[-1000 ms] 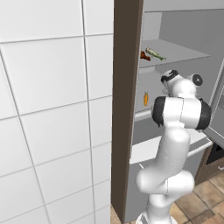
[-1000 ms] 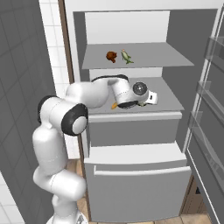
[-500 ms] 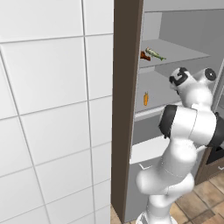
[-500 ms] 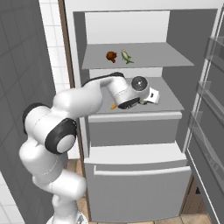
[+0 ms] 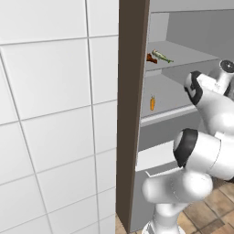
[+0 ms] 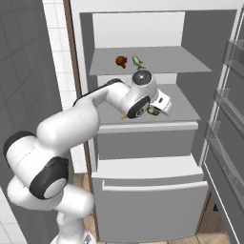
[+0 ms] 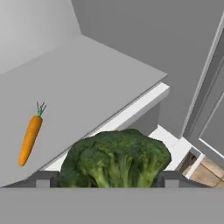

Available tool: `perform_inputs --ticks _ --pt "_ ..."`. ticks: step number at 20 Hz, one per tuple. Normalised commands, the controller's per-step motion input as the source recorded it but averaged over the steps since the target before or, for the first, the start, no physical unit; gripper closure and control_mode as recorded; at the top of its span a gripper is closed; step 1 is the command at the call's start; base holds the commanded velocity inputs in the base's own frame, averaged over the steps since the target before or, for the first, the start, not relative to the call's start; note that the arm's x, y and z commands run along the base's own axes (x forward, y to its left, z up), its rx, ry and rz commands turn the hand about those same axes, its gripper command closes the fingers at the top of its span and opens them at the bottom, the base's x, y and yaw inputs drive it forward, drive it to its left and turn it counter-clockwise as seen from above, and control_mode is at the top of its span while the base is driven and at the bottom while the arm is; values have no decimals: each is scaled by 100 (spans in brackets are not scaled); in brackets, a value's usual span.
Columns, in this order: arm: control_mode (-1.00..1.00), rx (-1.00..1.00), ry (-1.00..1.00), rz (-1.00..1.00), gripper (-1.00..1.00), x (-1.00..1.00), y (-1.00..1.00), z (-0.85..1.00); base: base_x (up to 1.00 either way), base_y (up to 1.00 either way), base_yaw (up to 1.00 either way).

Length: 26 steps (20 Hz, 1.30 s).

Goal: Gather the broccoli and carrot from the fridge and place them on a tray on the dining counter. Then gather the fish and chicken drumstick from the fridge and place them on the other tray.

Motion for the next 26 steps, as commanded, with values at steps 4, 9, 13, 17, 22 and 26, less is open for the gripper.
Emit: perform_inputs --ticks 4,9,13,17,22,26 --pt "-100 8 4 -12 100 -92 5 43 0 0 0" --pt "-100 9 0 -10 100 -100 6 28 0 0 0" --pt "-100 8 2 -8 100 -97 14 23 0 0 0" --pt "-100 6 2 -6 100 -86 29 18 0 0 0" --pt "-100 1 1 -3 100 -61 42 11 0 0 0" --pt "-100 0 1 -1 100 -14 23 -2 0 0 0"
